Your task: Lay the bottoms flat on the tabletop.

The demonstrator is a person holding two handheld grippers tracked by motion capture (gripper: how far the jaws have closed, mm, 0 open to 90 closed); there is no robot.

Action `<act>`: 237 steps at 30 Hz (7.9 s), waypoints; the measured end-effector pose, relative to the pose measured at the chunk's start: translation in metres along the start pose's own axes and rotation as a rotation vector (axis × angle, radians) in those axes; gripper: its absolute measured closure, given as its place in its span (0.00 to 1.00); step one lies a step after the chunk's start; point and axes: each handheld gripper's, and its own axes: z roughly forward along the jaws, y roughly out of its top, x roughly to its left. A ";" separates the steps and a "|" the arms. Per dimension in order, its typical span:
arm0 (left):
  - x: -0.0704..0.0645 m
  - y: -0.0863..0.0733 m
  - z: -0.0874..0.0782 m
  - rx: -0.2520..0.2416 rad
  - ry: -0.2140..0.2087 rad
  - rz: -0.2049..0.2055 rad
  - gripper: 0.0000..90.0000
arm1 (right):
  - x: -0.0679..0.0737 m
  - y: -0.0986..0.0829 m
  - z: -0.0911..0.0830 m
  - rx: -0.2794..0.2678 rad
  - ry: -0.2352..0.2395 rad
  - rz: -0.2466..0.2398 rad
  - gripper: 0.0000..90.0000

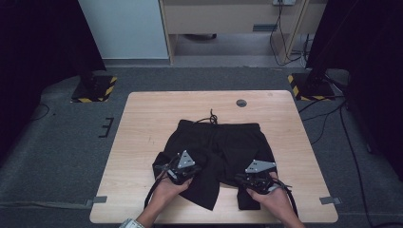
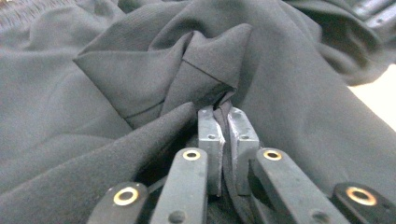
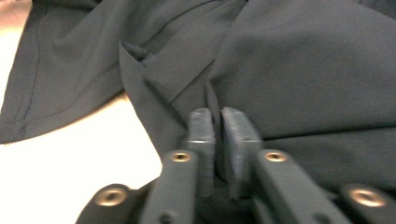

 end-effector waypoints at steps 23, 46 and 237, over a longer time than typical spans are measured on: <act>0.049 0.023 -0.078 -0.165 0.207 -0.096 0.19 | -0.119 0.030 -0.036 -0.170 -0.266 0.147 0.57; 0.153 0.019 -0.035 -0.024 0.280 -0.239 0.40 | -0.171 0.031 0.022 -0.028 -0.293 0.186 0.74; 0.176 0.125 -0.020 -0.079 0.212 -0.176 0.12 | -0.176 0.138 0.009 -0.114 -0.302 0.209 0.22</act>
